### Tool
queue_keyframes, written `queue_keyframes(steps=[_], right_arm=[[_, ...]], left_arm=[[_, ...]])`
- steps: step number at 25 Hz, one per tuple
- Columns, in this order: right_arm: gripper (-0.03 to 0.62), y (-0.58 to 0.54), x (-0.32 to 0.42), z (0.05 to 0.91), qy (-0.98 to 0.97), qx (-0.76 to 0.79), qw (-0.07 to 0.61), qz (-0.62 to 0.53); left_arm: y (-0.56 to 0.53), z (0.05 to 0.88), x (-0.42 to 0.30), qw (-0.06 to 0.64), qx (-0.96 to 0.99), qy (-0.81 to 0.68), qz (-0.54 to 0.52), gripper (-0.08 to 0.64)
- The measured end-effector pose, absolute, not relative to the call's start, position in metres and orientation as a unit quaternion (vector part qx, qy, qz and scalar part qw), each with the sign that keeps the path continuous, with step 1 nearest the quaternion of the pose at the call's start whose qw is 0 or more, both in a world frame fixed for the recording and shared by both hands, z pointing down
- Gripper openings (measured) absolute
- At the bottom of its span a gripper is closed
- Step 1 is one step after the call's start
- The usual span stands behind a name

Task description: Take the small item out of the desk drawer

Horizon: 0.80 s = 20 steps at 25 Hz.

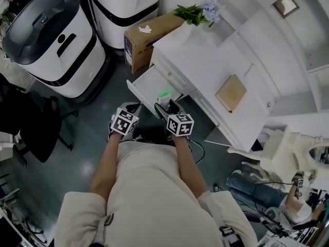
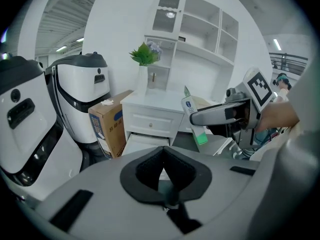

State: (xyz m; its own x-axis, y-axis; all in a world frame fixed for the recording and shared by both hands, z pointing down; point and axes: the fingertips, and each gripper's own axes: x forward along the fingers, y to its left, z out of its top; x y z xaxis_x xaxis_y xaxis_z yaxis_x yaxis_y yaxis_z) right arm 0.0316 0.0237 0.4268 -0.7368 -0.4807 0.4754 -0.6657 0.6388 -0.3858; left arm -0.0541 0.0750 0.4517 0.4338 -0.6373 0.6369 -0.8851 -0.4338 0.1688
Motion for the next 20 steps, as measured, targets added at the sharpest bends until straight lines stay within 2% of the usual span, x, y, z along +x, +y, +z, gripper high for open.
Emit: queue_keyframes(steps=[20], right_arm=[[0.348,0.04,0.034,0.44,-0.887,0.329,0.186,0.267]], left_arm=[[0.09,0.453,-0.034,0.237,0.832,-0.429,0.257,0.015]])
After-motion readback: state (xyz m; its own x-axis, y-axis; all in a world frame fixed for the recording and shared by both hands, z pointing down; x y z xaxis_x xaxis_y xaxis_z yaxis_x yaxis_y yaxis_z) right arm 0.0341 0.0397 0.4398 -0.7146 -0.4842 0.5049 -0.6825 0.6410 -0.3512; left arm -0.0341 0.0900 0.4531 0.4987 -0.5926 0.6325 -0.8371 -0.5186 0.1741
